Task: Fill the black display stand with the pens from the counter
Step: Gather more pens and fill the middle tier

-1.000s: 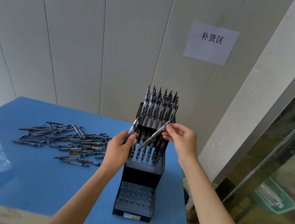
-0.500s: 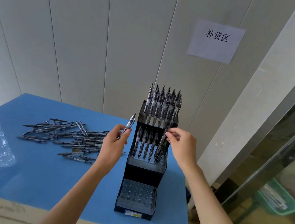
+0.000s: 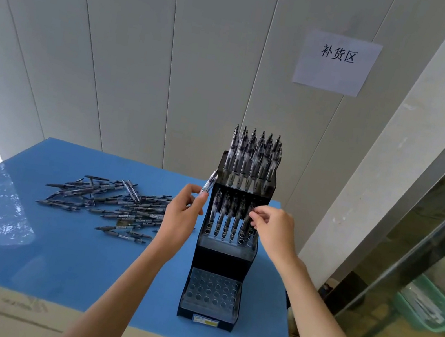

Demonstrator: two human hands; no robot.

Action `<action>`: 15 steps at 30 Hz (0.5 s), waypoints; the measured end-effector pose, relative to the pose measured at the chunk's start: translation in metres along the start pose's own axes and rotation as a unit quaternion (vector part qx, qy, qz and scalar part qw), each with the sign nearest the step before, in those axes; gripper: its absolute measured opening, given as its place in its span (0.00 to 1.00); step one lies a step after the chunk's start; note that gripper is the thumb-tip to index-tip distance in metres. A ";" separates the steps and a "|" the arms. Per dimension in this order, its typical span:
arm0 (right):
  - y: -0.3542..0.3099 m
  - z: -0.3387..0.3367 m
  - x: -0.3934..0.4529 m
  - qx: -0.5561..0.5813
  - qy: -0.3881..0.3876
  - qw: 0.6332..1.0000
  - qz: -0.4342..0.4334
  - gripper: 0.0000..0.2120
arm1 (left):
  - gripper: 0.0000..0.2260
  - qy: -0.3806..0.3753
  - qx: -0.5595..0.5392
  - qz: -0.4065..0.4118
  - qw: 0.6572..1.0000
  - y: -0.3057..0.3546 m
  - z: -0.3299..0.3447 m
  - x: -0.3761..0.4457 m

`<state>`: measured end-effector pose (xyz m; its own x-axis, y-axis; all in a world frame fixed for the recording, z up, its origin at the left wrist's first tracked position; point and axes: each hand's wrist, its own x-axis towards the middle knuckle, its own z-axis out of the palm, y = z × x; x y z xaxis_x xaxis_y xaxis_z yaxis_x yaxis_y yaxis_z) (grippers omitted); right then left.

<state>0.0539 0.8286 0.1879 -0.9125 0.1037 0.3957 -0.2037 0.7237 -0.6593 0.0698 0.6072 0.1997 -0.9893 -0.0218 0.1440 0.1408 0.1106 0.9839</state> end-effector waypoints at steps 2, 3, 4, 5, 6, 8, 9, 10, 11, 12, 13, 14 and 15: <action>0.000 -0.004 0.002 -0.002 -0.004 1.000 -0.004 0.05 | 0.09 -0.006 -0.001 0.000 1.000 0.002 0.001 0.001; -0.001 -0.006 0.003 -0.007 -0.009 1.000 -0.007 0.05 | 0.09 -0.010 0.000 -0.002 1.000 0.002 0.001 0.001; -0.003 -0.010 0.005 -0.010 -0.012 1.000 -0.009 0.06 | 0.09 -0.014 0.002 -0.003 1.000 0.003 0.002 0.001; -0.006 -0.013 0.006 -0.006 -0.011 1.000 -0.009 0.06 | 0.08 -0.018 0.004 -0.002 1.000 0.005 0.002 0.001; -0.009 -0.017 0.008 0.004 -0.007 1.000 -0.008 0.05 | 0.08 -0.023 0.004 0.000 1.000 0.006 0.003 0.001; -0.019 -0.023 0.011 0.056 -0.004 0.998 -0.008 0.04 | 0.08 -0.030 0.005 0.008 0.999 0.009 0.005 0.002; -0.027 -0.026 0.012 0.099 -0.013 0.995 -0.004 0.04 | 0.07 -0.033 0.009 0.015 0.999 0.012 0.006 0.002; -0.034 -0.029 0.013 0.151 -0.031 0.988 0.005 0.04 | 0.07 -0.035 0.018 0.022 0.999 0.014 0.008 0.002; -0.041 -0.031 0.014 0.204 -0.053 0.978 0.014 0.05 | 0.07 -0.039 0.027 0.030 0.998 0.015 0.010 0.002; -0.046 -0.032 0.016 0.247 -0.075 0.966 0.021 0.06 | 0.07 -0.044 0.037 0.040 0.998 0.017 0.012 0.002; -0.050 -0.031 0.017 0.278 -0.093 0.956 0.028 0.07 | 0.07 -0.049 0.051 0.052 0.996 0.019 0.014 0.002; -0.052 -0.030 0.018 0.303 -0.105 0.947 0.034 0.07 | 0.07 -0.054 0.072 0.067 0.994 0.020 0.017 0.002; -0.053 -0.029 0.019 0.323 -0.110 0.939 0.039 0.07 | 0.07 -0.056 0.104 0.083 0.990 0.020 0.019 0.002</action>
<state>0.0579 0.8114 0.2487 -0.9704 -0.0547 0.2351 -0.2407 0.1469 -0.9594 0.0698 0.6279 0.2180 -0.9530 0.1232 0.2769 0.3019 0.3056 0.9031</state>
